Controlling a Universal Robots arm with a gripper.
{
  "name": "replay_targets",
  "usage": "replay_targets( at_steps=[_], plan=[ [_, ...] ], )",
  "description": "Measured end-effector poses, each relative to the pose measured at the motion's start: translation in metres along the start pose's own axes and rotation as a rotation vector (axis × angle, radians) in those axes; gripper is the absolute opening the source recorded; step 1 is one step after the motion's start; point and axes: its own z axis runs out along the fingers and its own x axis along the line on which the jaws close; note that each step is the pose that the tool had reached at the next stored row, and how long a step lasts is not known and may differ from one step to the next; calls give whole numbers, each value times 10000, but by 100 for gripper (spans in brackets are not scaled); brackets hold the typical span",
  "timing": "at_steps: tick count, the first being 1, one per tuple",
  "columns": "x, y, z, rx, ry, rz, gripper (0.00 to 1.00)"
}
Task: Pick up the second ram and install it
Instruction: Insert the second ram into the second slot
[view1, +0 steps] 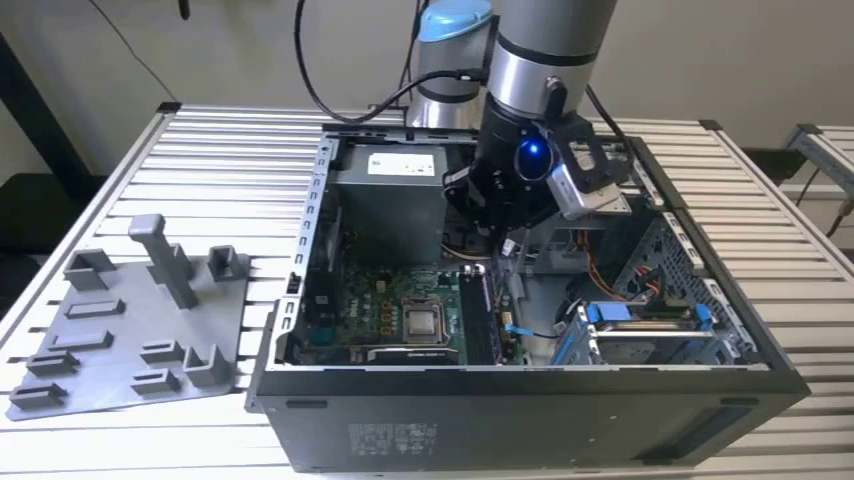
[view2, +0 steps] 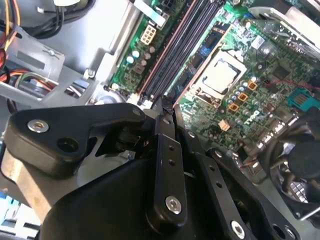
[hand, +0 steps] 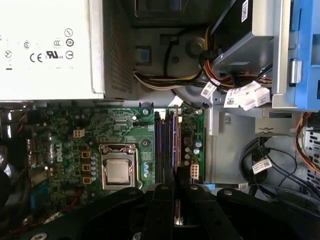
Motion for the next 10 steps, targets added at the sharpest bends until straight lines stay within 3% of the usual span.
replay_targets(
  at_steps=[10],
  plan=[
    [7,-21,172,2,45,-11,14]
  ],
)
